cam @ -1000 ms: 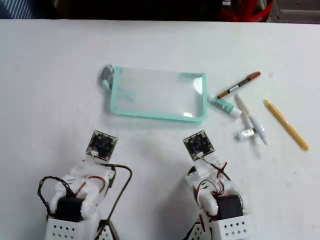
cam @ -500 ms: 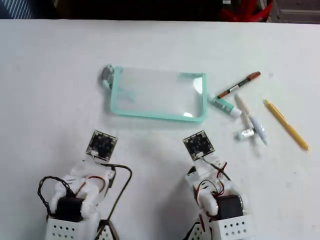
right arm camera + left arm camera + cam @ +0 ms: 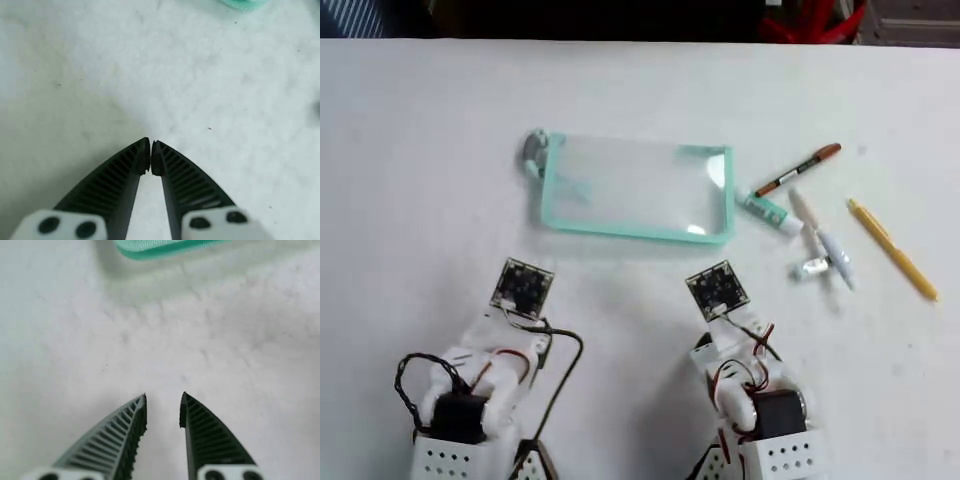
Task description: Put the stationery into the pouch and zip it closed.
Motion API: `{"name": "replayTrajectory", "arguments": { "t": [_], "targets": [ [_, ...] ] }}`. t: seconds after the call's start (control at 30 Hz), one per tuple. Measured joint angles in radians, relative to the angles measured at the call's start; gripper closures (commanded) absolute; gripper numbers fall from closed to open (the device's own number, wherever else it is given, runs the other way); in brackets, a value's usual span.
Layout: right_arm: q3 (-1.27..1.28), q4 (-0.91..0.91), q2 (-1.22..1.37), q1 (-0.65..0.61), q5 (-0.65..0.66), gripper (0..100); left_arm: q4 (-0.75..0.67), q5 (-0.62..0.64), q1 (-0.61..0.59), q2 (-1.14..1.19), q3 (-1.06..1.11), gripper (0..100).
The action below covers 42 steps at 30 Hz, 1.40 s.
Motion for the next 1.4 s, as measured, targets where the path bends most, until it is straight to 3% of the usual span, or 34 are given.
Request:
{"name": "replayTrajectory", "arguments": {
  "t": [0.23, 0.47, 0.7, 0.9, 1.03, 1.17, 1.27, 1.4],
  "targets": [
    [0.000, 0.000, 0.000, 0.000, 0.000, 98.1, -0.048, 0.002, 0.135, 0.000, 0.000, 88],
    [0.000, 0.000, 0.000, -0.003, 0.000, 98.1, -0.032, 0.002, 0.161, 0.000, 0.000, 88],
    [0.000, 0.000, 0.000, -0.121, 0.000, 98.1, 0.060, 0.000, 0.161, 0.000, 0.000, 88],
    [0.000, -0.009, 0.000, -0.311, 0.000, 98.1, 0.063, 0.000, 0.161, 0.000, 0.000, 88],
    [0.000, -0.160, 0.000, -0.450, 0.000, 98.1, 0.063, 0.000, 0.161, 0.000, 0.000, 88],
    [0.000, -0.437, 0.000, -0.559, 0.000, 98.1, 0.063, 0.000, 0.161, 0.000, 0.000, 88],
    [0.000, -0.651, 0.000, -0.601, 0.000, 98.1, 0.063, 0.000, 0.161, 0.000, 0.000, 88],
    [0.000, -0.707, 0.000, -0.605, 0.000, 98.1, 0.063, 0.002, 0.161, 0.000, 0.000, 88]
  ]
}}
